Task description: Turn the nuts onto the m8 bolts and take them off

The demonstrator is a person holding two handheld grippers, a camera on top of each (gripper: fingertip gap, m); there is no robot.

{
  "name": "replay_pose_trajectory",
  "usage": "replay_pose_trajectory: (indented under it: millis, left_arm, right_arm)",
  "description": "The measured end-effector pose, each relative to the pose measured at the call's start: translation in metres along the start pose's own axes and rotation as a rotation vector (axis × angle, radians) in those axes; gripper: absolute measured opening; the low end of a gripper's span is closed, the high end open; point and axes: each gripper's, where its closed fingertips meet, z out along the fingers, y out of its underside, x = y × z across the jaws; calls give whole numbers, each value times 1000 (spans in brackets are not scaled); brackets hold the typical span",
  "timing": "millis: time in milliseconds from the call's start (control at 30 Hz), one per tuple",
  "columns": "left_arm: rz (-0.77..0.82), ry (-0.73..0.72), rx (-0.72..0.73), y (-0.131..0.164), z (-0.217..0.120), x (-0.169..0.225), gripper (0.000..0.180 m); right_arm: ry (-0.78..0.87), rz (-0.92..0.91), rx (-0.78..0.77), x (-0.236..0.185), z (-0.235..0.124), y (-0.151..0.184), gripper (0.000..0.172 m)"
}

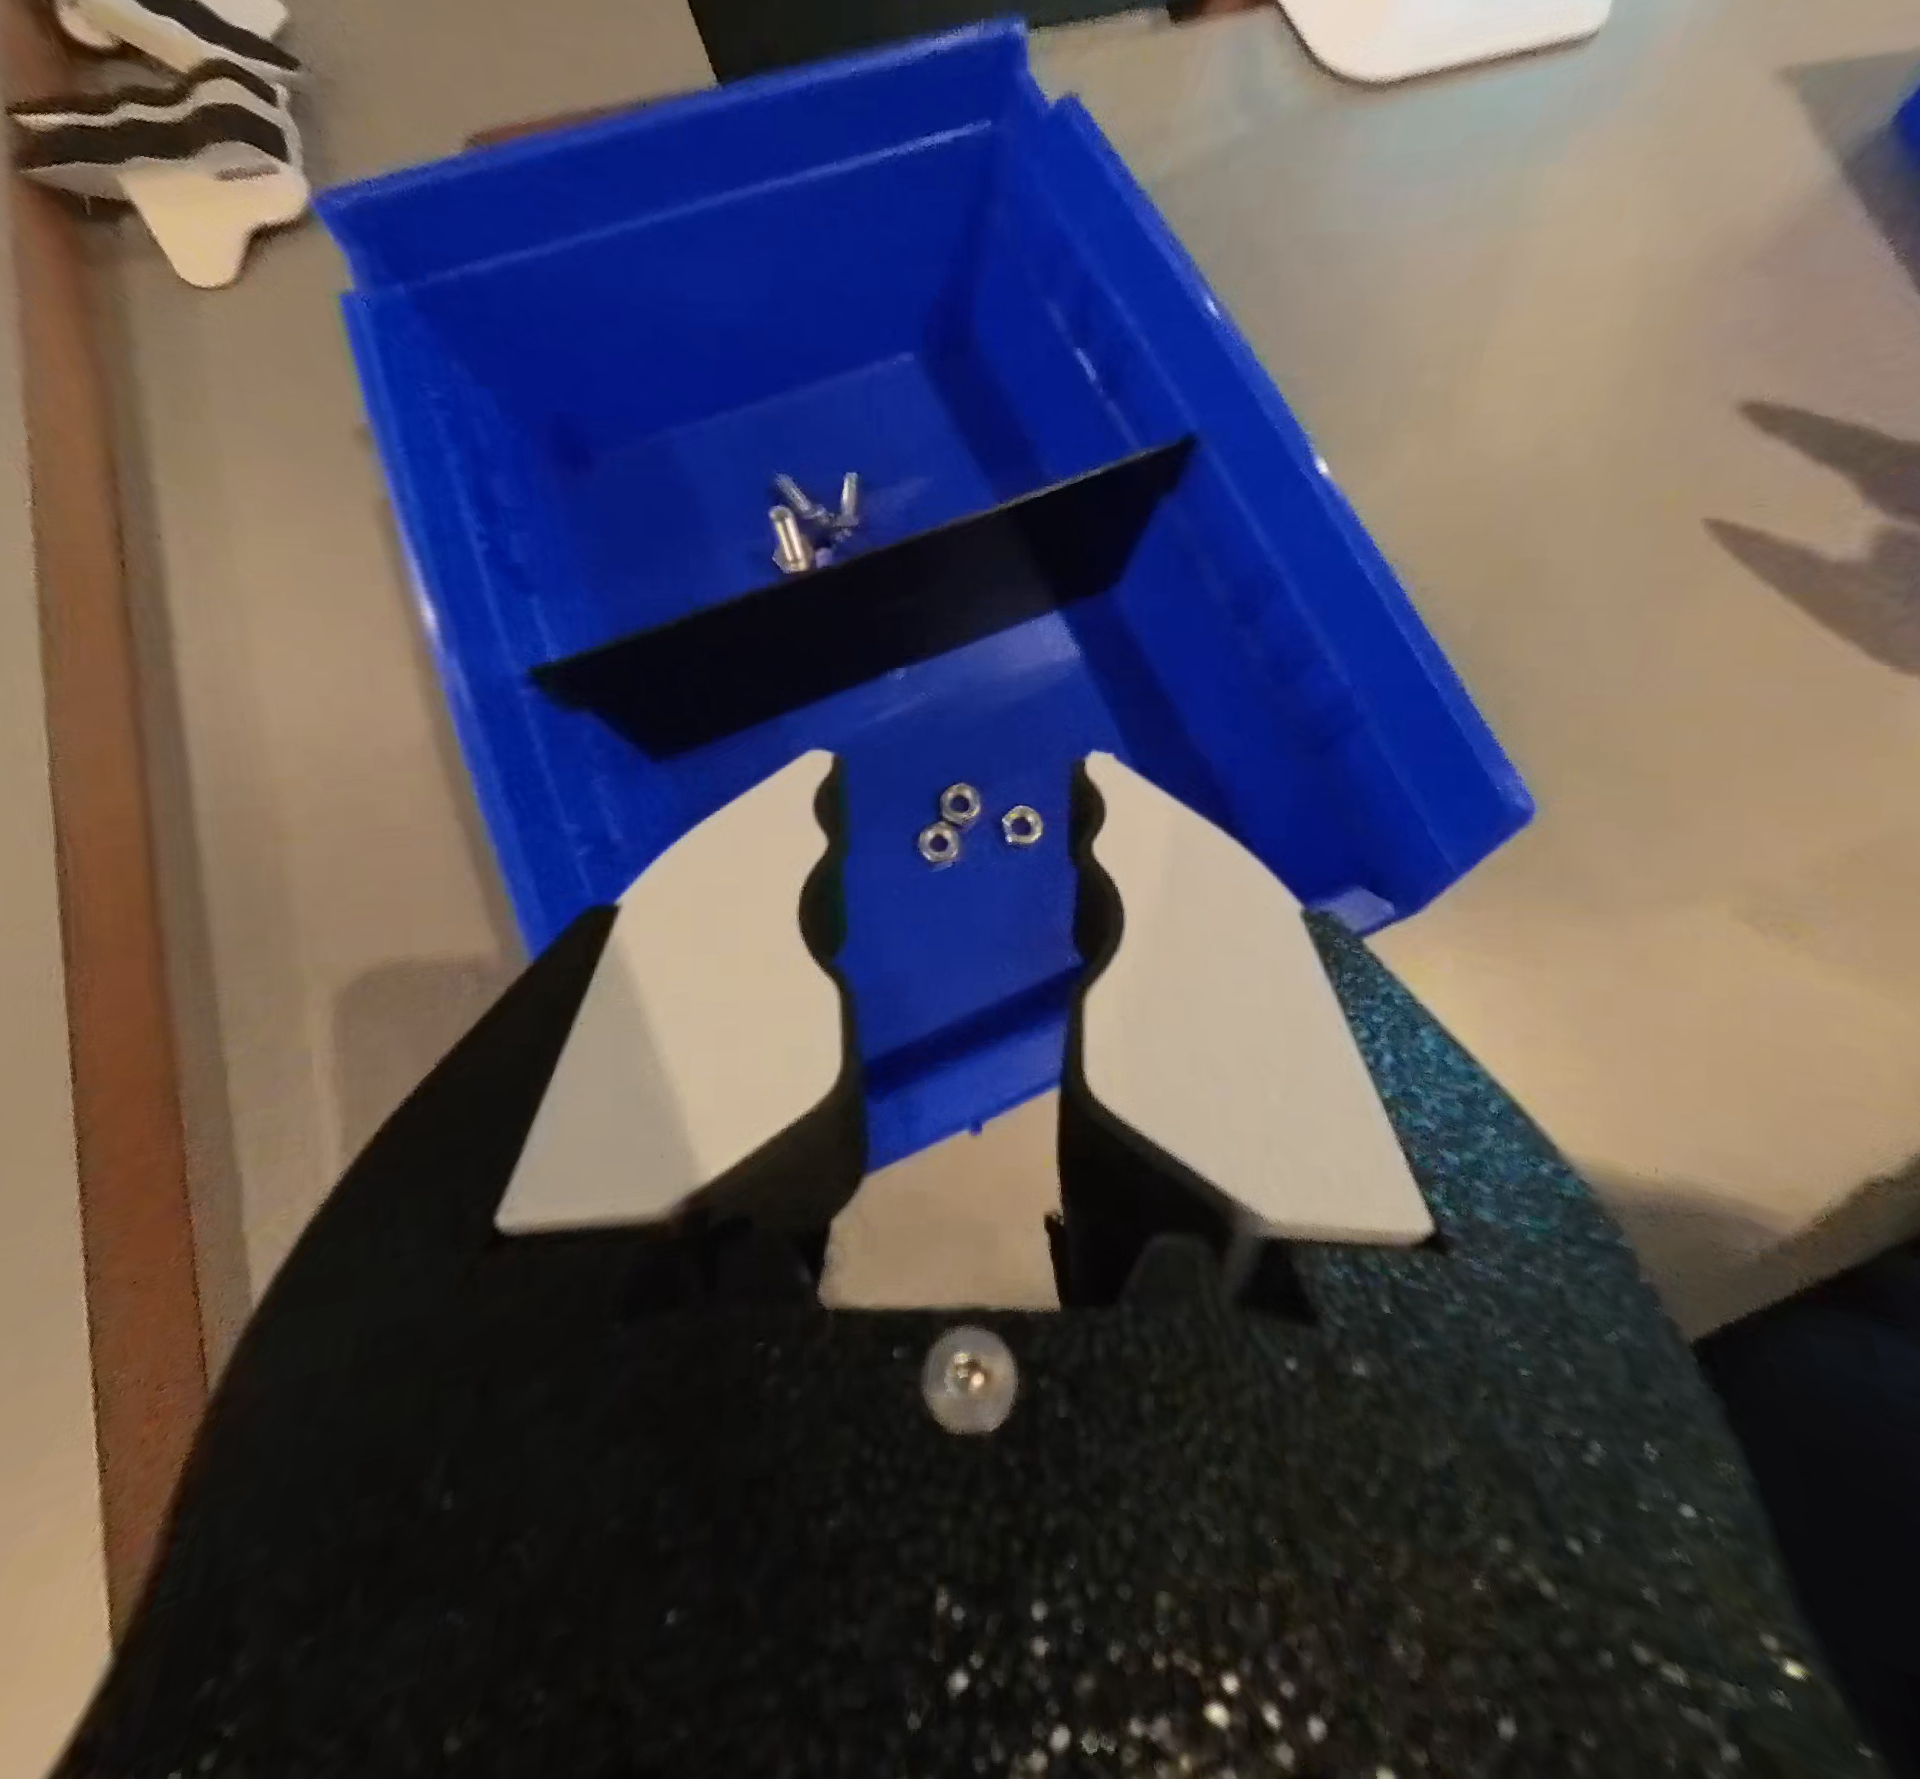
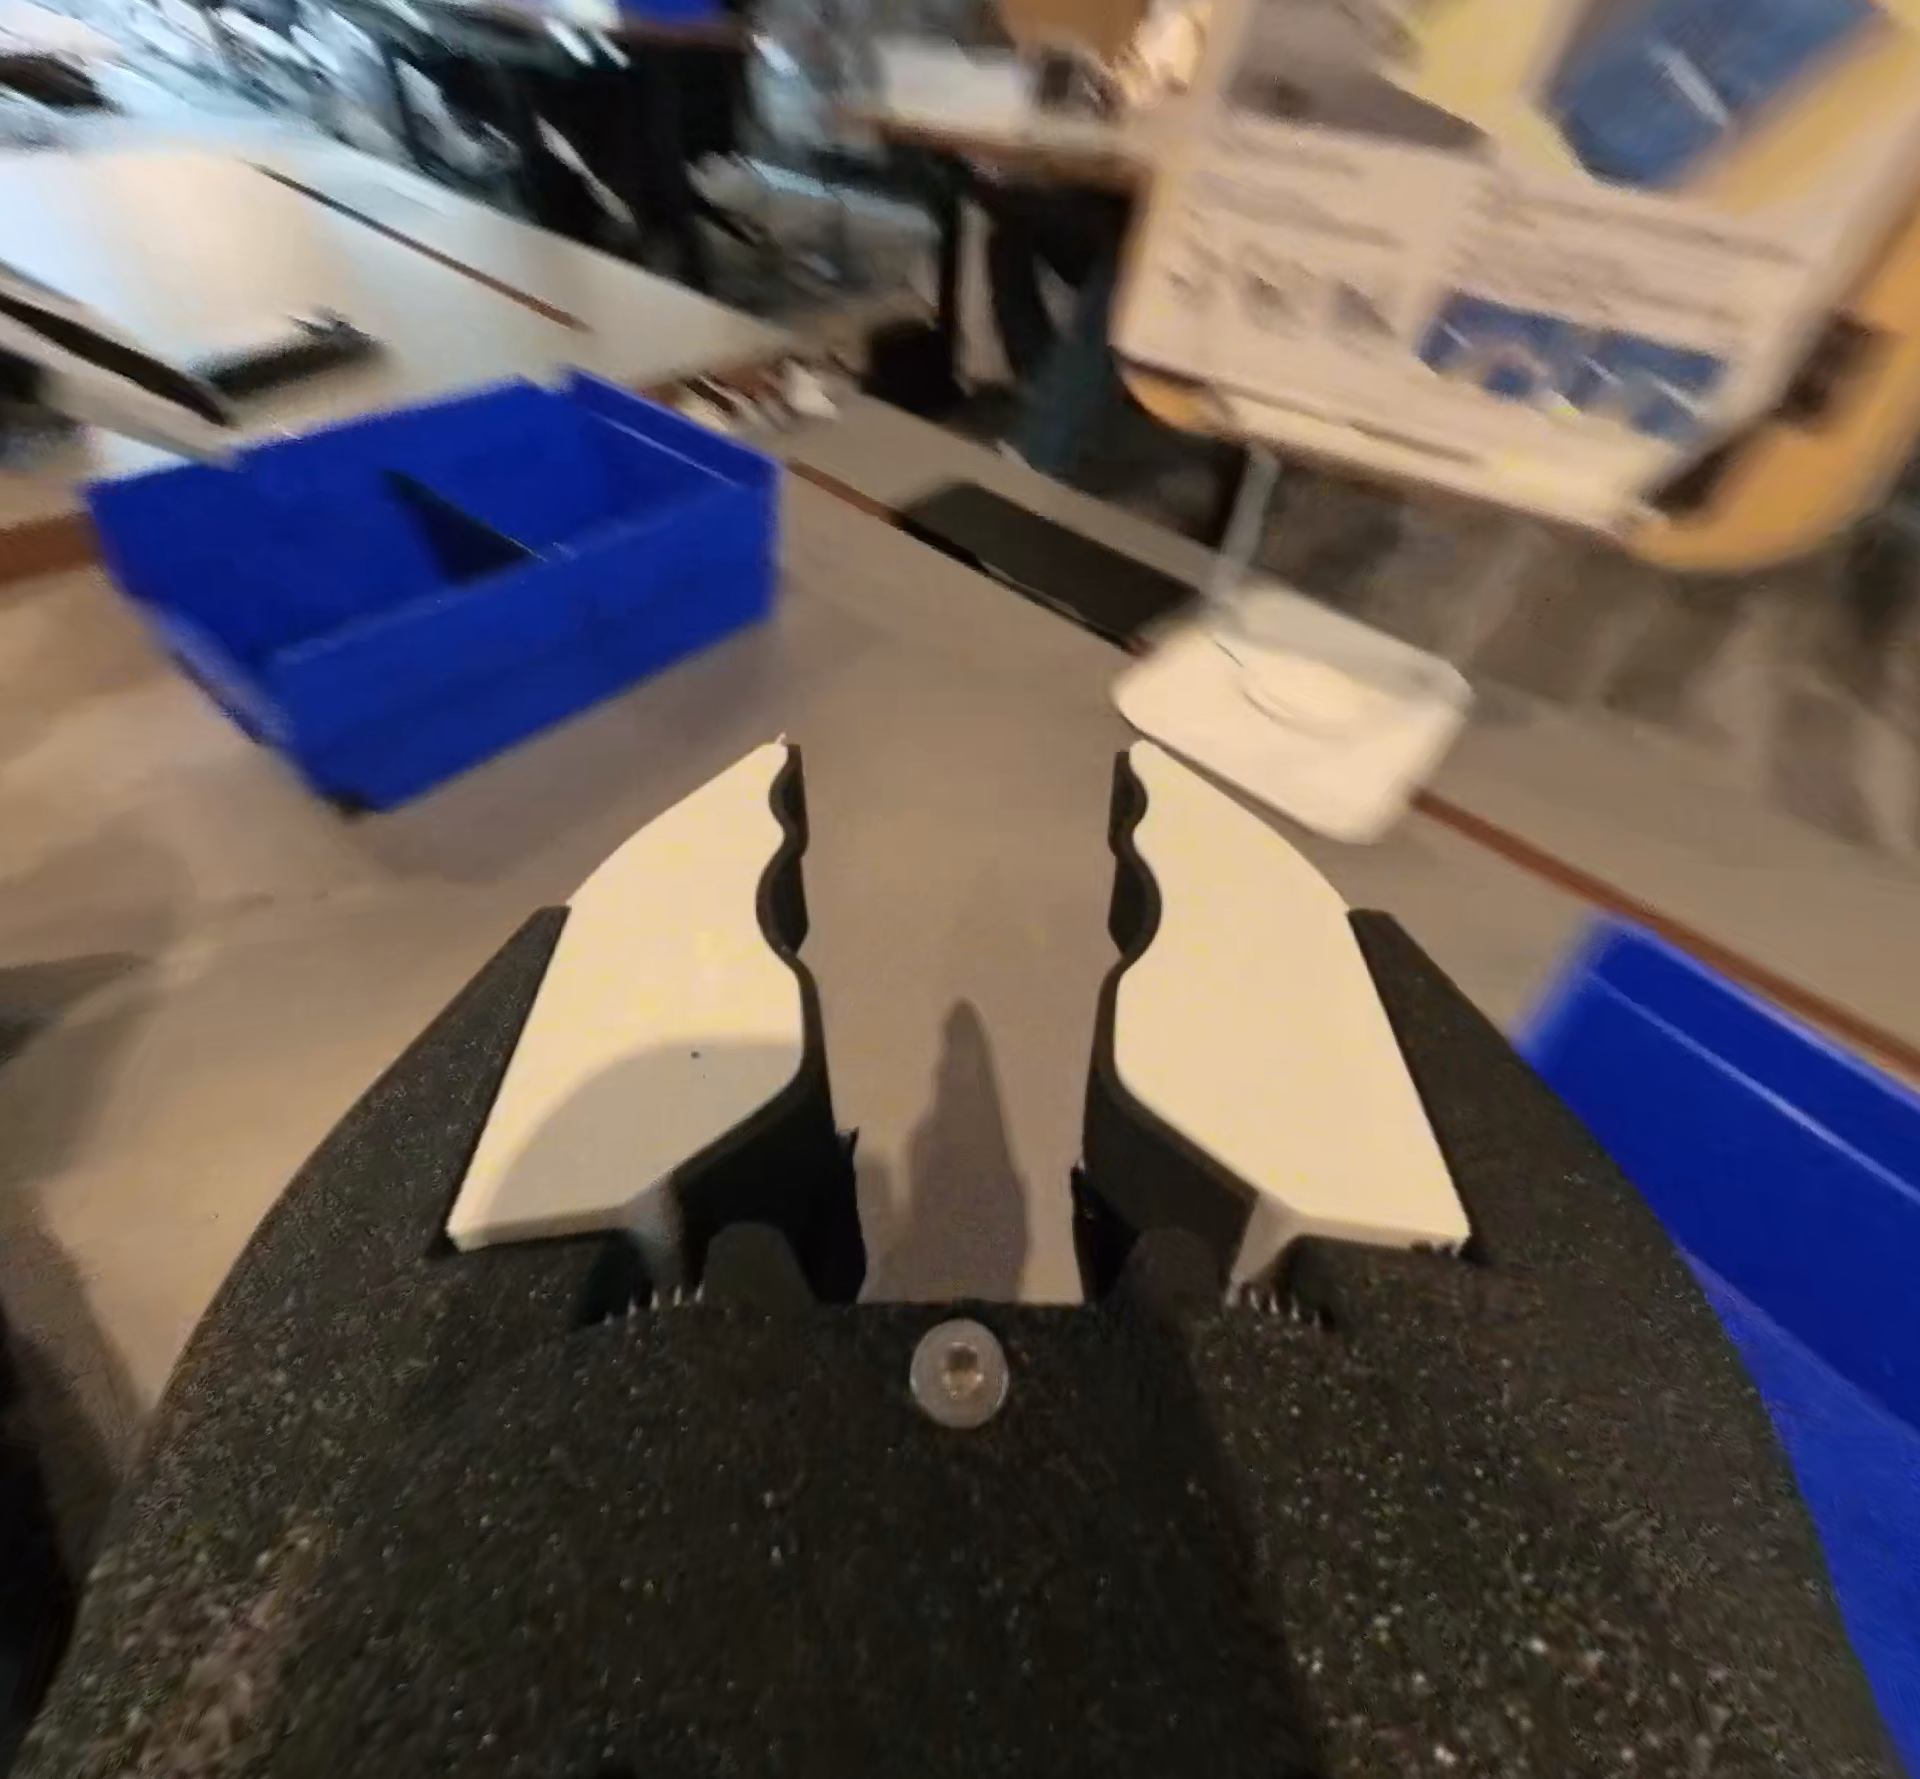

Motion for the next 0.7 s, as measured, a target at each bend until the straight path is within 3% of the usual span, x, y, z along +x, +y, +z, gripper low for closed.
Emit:
replay_pose_trajectory:
  millis: [133,267,400,567,700]
  left_arm:
    - [51,-48,-15,-9,29,-3,35]
    - [37,-6,-74,-32,61,-14,23]
    - [-3,44,-300,-35,95,-28,23]
    - [-69,41,-637,-17,131,-44,28]
    - [-77,22,-768,-3,152,-52,27]
  right_arm:
    - [-160,-68,211,-63,72,14,54]
    - [-107,-139,271,-68,112,48,47]
    - [-90,-122,260,-64,117,68,44]
    - [77,-240,284,-43,114,75,39]
    - [68,-299,287,-53,117,78,37]
